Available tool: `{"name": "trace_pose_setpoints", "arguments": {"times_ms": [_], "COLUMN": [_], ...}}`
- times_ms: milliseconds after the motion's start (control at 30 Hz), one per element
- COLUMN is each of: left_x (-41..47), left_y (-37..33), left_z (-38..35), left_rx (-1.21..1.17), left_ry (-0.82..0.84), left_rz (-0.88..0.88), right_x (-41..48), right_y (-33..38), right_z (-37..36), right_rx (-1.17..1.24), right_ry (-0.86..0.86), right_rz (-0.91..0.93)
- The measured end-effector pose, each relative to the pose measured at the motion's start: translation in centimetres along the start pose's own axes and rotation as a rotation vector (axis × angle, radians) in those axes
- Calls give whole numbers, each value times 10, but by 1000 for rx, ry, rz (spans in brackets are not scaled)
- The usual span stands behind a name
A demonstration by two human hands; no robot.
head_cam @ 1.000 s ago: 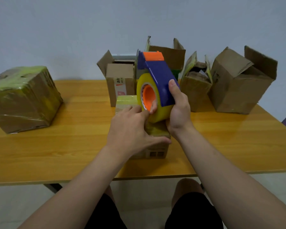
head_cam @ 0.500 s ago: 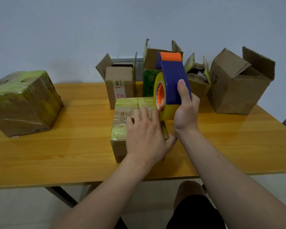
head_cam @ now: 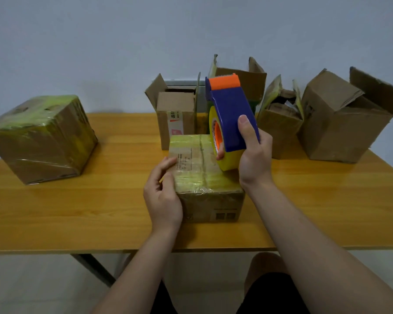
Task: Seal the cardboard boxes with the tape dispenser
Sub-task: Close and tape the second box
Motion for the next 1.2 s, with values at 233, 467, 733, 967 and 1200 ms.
{"name": "trace_pose_setpoints", "arguments": {"times_ms": [233, 467, 733, 967, 1200], "left_x": [-3, -34, -16, 5, 57], "left_y": [-19, -65, -61, -67, -53], "left_z": [8, -36, -37, 1, 50], "left_rx": [323, 872, 870, 580, 173], "left_ry": [103, 310, 310, 333, 465], "left_rz": [-223, -620, -782, -850, -498], "right_x": [-6, -9, -1, -5, -9], "right_y": [7, 10, 19, 26, 14], "right_z": [1, -2, 17, 21, 11], "right_rx": [-18, 23, -21, -16, -92], "right_ry": [-37, -68, -223, -293, -250], "right_rz": [53, 11, -7, 68, 71]}}
Point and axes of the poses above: each hand's wrist, its own x-axis towards the middle knuckle, its own z-axis out of the back of the hand, y = z × x, the point moved 5 cm from there along x, towards the middle knuckle, and after that the axes turned 8 degrees about -y, right-handed, at the moved point
